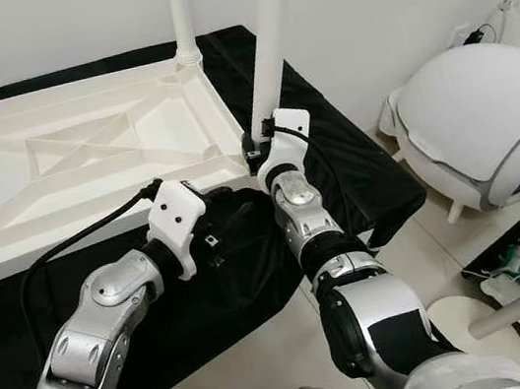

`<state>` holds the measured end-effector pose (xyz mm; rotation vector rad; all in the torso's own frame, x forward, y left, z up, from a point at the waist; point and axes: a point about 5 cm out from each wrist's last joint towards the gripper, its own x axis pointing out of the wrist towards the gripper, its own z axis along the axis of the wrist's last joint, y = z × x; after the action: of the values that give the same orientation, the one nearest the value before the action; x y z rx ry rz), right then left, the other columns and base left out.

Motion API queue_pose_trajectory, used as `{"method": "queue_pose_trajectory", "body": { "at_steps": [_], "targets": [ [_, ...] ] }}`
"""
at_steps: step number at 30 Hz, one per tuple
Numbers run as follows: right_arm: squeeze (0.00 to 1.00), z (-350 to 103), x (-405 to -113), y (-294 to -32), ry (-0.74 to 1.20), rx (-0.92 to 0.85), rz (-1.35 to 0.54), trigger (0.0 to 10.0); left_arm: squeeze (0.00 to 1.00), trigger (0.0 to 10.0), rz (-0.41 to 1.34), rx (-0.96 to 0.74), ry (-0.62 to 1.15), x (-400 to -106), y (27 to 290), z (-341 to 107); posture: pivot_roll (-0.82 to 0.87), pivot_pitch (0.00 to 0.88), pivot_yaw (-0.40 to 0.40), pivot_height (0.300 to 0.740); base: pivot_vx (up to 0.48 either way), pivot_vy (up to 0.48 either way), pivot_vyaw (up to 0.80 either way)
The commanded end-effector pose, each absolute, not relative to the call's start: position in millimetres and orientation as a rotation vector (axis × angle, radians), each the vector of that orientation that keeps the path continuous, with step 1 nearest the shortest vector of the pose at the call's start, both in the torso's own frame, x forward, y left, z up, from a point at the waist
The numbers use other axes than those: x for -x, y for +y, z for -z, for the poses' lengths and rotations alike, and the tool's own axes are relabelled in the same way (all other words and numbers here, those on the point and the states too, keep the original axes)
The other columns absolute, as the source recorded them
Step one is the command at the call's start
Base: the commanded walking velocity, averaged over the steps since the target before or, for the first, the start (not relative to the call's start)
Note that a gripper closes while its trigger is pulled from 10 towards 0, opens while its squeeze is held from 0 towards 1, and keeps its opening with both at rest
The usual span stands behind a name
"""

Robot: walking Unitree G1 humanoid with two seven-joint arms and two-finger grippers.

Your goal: Building children table

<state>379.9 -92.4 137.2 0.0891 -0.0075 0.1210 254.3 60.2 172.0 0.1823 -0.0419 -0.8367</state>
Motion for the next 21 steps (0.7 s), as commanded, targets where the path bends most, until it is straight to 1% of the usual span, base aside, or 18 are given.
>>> {"method": "queue_pose_trajectory", "body": {
  "at_steps": [1,3,5,6,7,8,9,10,11,13,17,19,21],
  "targets": [
    [1.0,-123.4,-375.2,-95.7,0.053,-0.129,-0.111,10.0,0.0,10.0,0.825,-0.177,-0.04,-253.4,59.2,-171.9,0.0,0.017,-0.077,0.74,0.0,0.0,0.0],
    [1.0,-127.9,-374.4,-95.5,0.021,-0.14,-0.202,10.0,0.0,10.0,0.826,-0.175,-0.039,-252.7,58.7,-171.5,0.01,0.018,-0.078,0.74,0.0,0.0,0.0],
    [1.0,-129.3,-373.8,-95.9,0.012,-0.142,-0.236,10.0,0.0,10.0,0.826,-0.175,-0.039,-252.7,58.8,-171.4,0.01,0.018,-0.079,0.74,0.0,0.0,0.0],
    [1.0,-130.5,-373.8,-100.9,0.004,-0.127,-0.288,10.0,0.0,10.0,0.824,-0.176,-0.039,-253.1,59.6,-171.8,0.01,0.017,-0.08,0.74,0.0,0.0,0.0],
    [1.0,-130.5,-373.8,-100.9,0.004,-0.127,-0.288,10.0,0.0,10.0,0.824,-0.176,-0.039,-253.1,59.6,-171.8,0.01,0.017,-0.08,0.74,0.0,0.0,0.0],
    [1.0,-130.9,-374.2,-109.0,0.003,-0.097,-0.339,10.0,0.0,10.0,0.822,-0.177,-0.038,-253.4,60.3,-172.0,0.01,0.015,-0.081,0.74,0.0,0.0,0.0],
    [1.0,-130.9,-374.2,-109.0,0.003,-0.097,-0.339,10.0,0.0,10.0,0.822,-0.177,-0.038,-253.4,60.3,-172.0,0.01,0.015,-0.081,0.74,0.0,0.0,0.0],
    [0.4,-130.6,-374.4,-120.1,0.011,-0.045,-0.399,10.0,0.0,10.0,0.82,-0.178,-0.038,-253.5,60.8,-171.9,0.01,0.013,-0.08,0.74,0.0,0.0,0.0],
    [0.0,-130.5,-374.4,-132.3,0.02,0.015,-0.458,10.0,0.0,10.0,0.821,-0.179,-0.038,-253.5,60.8,-171.9,0.01,0.011,-0.08,0.74,0.0,0.0,0.0],
    [0.0,-131.4,-374.0,-145.7,0.035,0.075,-0.531,10.0,0.0,10.0,0.822,-0.182,-0.038,-253.7,60.7,-171.8,0.01,0.008,-0.076,0.74,0.0,0.0,0.0],
    [0.0,-133.9,-374.5,-151.0,0.053,0.104,-0.599,10.0,0.0,10.0,0.825,-0.185,-0.039,-254.1,60.8,-172.1,0.01,0.003,-0.075,0.74,0.0,0.0,0.0],
    [0.0,-136.6,-375.0,-149.2,0.051,0.16,-0.647,10.0,0.0,10.0,0.828,-0.188,-0.04,-254.3,61.6,-172.3,0.01,0.0,-0.071,0.74,0.0,0.0,0.0],
    [0.0,-137.6,-375.7,-146.9,0.054,0.169,-0.665,10.0,0.0,10.0,0.83,-0.19,-0.04,-254.4,61.6,-172.2,0.01,0.0,-0.069,0.74,0.0,0.0,0.0]
  ]
}}
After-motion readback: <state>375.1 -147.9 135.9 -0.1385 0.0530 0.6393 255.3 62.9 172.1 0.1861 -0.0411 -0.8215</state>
